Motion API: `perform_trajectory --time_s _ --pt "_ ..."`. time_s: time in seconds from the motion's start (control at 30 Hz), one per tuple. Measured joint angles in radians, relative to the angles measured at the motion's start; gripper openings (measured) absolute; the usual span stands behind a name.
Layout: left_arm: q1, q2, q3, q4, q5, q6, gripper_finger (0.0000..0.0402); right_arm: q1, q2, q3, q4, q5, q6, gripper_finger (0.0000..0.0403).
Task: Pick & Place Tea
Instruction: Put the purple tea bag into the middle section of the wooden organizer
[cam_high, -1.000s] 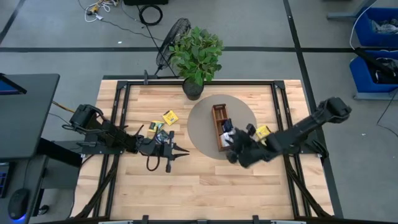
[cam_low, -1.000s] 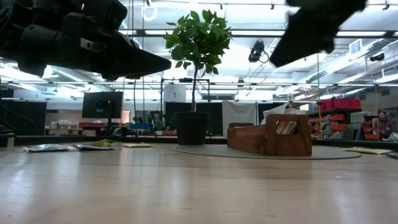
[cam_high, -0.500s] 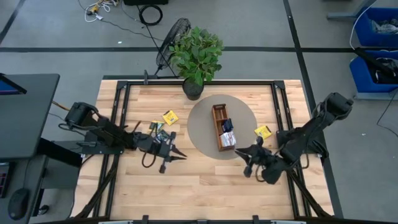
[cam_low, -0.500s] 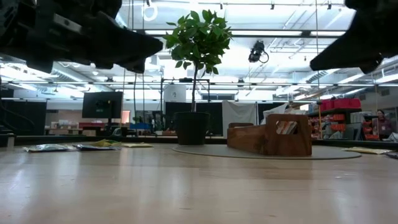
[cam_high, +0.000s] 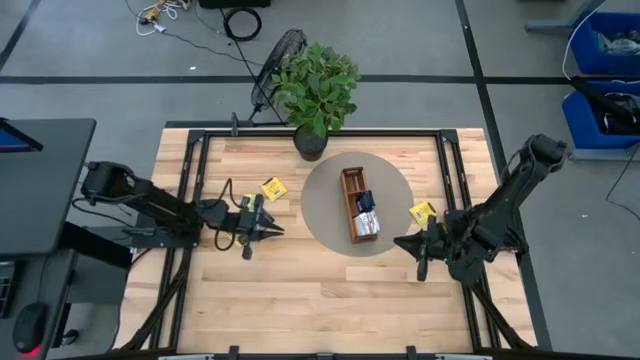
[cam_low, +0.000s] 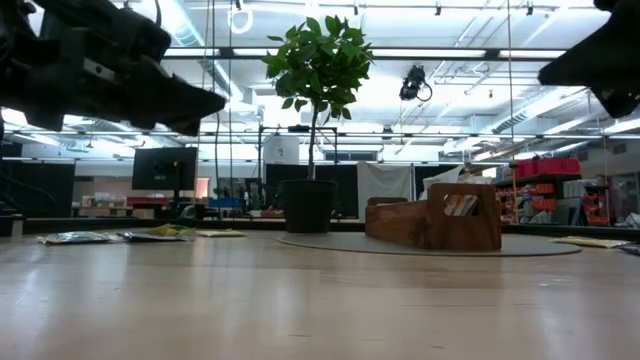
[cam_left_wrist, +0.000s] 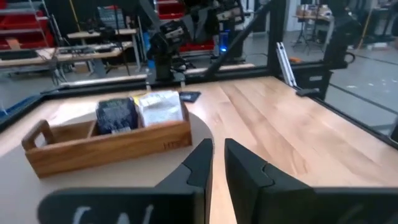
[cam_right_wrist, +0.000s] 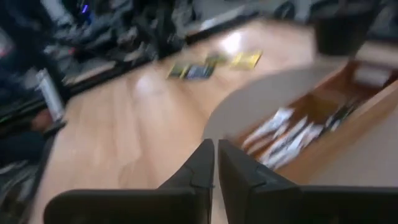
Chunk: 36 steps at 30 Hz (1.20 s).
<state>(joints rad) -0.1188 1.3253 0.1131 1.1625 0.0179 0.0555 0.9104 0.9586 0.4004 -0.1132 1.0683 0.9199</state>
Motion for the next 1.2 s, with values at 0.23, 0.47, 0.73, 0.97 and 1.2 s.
perform_trajectory --time_s 0.23,0.47,0.73,0.97,1.2 --pt "-0.003 0.001 -0.005 -0.005 0.002 -0.023 0.0044 0.005 -0.106 0.0 -0.335 -0.156 0.458 0.003" --pt "-0.003 0.001 -0.005 -0.002 0.002 -0.026 0.0044 -0.001 -0.108 0.0 -0.409 -0.346 0.761 0.003" --pt "-0.003 0.001 -0.005 0.001 0.002 -0.046 0.0044 -0.014 -0.108 0.0 -0.471 -0.601 1.117 0.006" --pt "-0.003 0.001 -0.004 -0.002 0.002 -0.047 0.0044 -0.015 -0.108 0.0 -0.568 -0.783 1.254 0.0158" --pt "-0.003 0.001 -0.004 -0.007 0.002 -0.047 0.0044 -0.021 -0.106 0.0 -0.686 -0.815 1.4 0.0244"
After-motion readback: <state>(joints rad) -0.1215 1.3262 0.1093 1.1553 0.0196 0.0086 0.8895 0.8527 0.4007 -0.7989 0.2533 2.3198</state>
